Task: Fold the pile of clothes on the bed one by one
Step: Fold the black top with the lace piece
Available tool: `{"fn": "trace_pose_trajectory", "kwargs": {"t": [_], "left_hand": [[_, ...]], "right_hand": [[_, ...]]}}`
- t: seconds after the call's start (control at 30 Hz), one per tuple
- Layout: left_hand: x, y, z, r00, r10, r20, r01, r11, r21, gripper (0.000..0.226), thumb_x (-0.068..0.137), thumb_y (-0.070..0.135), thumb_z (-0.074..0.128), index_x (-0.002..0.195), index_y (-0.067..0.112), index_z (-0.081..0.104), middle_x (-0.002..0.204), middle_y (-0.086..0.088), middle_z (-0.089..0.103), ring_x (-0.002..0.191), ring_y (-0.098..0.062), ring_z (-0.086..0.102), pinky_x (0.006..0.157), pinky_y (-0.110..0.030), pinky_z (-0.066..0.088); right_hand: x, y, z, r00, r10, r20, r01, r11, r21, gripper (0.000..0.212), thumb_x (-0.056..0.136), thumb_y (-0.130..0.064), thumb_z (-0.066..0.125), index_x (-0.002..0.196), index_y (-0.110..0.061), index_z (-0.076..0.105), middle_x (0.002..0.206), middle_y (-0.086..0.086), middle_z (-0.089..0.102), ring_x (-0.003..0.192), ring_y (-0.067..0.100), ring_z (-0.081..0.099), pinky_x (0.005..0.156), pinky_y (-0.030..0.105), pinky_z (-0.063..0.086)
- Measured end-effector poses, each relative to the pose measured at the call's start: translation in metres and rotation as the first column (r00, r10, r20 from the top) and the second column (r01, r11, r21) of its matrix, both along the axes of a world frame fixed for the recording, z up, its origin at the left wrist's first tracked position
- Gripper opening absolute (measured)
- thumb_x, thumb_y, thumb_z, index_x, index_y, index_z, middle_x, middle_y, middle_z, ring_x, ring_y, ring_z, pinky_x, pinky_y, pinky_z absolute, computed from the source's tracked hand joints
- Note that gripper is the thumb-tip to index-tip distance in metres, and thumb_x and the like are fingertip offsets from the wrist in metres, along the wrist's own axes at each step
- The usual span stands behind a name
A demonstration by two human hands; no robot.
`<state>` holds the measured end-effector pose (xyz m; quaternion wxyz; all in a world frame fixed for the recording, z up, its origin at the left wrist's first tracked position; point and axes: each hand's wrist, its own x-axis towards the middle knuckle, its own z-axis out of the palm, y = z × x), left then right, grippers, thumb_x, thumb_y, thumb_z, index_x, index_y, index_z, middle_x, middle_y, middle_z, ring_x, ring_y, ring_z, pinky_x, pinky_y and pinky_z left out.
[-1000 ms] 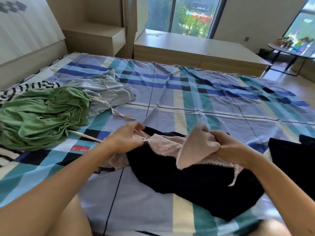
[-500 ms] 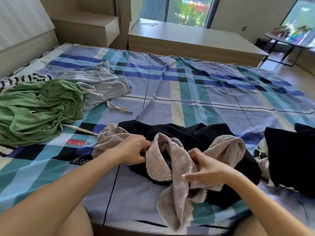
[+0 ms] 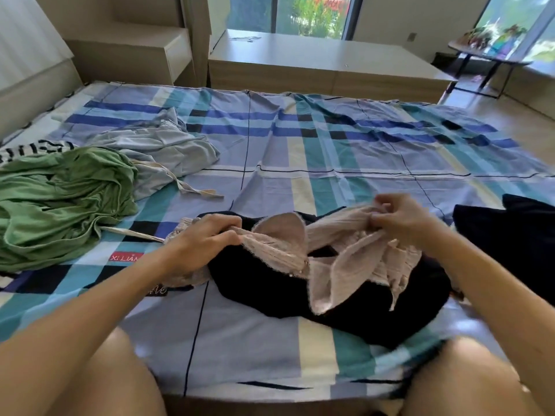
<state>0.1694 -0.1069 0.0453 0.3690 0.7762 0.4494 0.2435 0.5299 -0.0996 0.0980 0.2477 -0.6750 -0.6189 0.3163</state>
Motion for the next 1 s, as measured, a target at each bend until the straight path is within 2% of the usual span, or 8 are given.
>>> {"fn": "trace_pose_trajectory", "kwargs": {"t": [0.1,0.2,0.37,0.5,0.63,0.73,0.83,1.0], "left_hand": [[-0.001,0.000,-0.001,0.998,0.052,-0.042,-0.053,0.998,-0.037,0.057,0.087,0.062,0.060,0.060,0.016,0.039,0.060,0.006,0.031,0.058,-0.011,0.032,0.058,-0.034,0.027],[0.006,-0.002,-0.011,0.949,0.092,-0.301,-0.106,0.994,-0.029,0.052,0.082,0.052,0.074,0.057,0.017,0.045,0.051,0.012,0.039,0.050,-0.006,0.038,0.055,-0.030,0.033],[-0.001,-0.005,-0.027,0.718,-0.071,-0.692,-0.125,0.965,-0.228,0.041,0.072,0.060,0.075,0.083,0.020,0.073,0.077,0.007,0.072,0.076,-0.012,0.067,0.069,-0.033,0.054],[-0.014,-0.006,-0.030,0.641,-0.111,-0.759,-0.160,0.948,-0.274,0.048,0.070,0.065,0.074,0.069,0.021,0.055,0.064,0.010,0.058,0.061,-0.011,0.056,0.054,-0.029,0.040],[-0.023,-0.007,-0.033,0.771,-0.108,-0.627,-0.047,0.973,-0.225,0.031,0.081,0.045,0.062,0.070,0.016,0.063,0.057,0.010,0.049,0.054,-0.009,0.046,0.054,-0.028,0.038],[-0.023,-0.011,-0.030,0.919,-0.046,-0.392,0.003,0.994,-0.110,0.028,0.095,0.036,0.061,0.074,0.018,0.060,0.065,0.008,0.051,0.060,-0.005,0.046,0.061,-0.028,0.039],[-0.022,-0.016,-0.023,0.996,0.033,-0.080,-0.038,0.997,-0.070,0.026,0.101,0.024,0.058,0.078,0.012,0.058,0.071,0.005,0.049,0.065,-0.010,0.044,0.064,-0.032,0.037],[-0.015,-0.018,0.002,0.951,0.251,0.180,-0.229,0.964,-0.135,0.012,0.101,0.021,0.056,0.098,0.018,0.067,0.089,0.020,0.059,0.081,0.010,0.055,0.086,-0.012,0.043]], "right_hand": [[0.006,0.018,0.017,0.970,-0.084,-0.227,0.098,0.994,0.051,0.016,0.087,0.004,0.063,0.084,-0.012,0.061,0.071,0.010,0.061,0.057,0.017,0.053,0.044,0.018,0.043],[-0.003,0.017,0.003,0.931,-0.118,-0.346,0.145,0.988,0.053,0.023,0.091,0.006,0.061,0.107,-0.012,0.060,0.090,0.013,0.066,0.074,0.023,0.060,0.063,0.027,0.052],[0.000,-0.007,-0.044,0.612,-0.244,-0.752,0.085,0.966,-0.244,0.039,0.100,-0.011,0.053,0.137,-0.006,0.043,0.114,0.023,0.070,0.104,0.032,0.070,0.091,0.040,0.056],[0.019,-0.045,-0.060,0.819,0.190,-0.542,-0.362,0.903,-0.231,0.082,0.072,-0.027,0.084,0.143,-0.016,0.045,0.138,0.005,0.062,0.127,0.014,0.058,0.102,0.025,0.049],[0.013,-0.061,-0.086,0.840,0.495,0.220,-0.411,0.847,-0.337,0.120,0.050,-0.057,0.083,0.150,-0.023,0.026,0.140,-0.011,0.039,0.132,0.003,0.038,0.114,0.019,0.030],[0.001,-0.059,-0.114,0.743,0.421,0.521,-0.382,0.905,-0.188,0.071,0.058,-0.057,0.075,0.117,-0.027,0.050,0.111,-0.008,0.042,0.112,0.015,0.043,0.100,0.031,0.041],[-0.013,-0.055,-0.117,0.900,0.280,0.333,-0.339,0.931,0.134,0.016,0.079,-0.030,0.068,0.084,-0.036,0.054,0.096,-0.012,0.052,0.095,0.017,0.053,0.084,0.034,0.045],[-0.033,-0.045,-0.096,0.922,0.224,-0.316,-0.189,0.972,0.139,0.015,0.099,-0.012,0.060,0.086,-0.005,0.056,0.077,-0.003,0.057,0.072,0.011,0.050,0.067,0.031,0.041]]}}
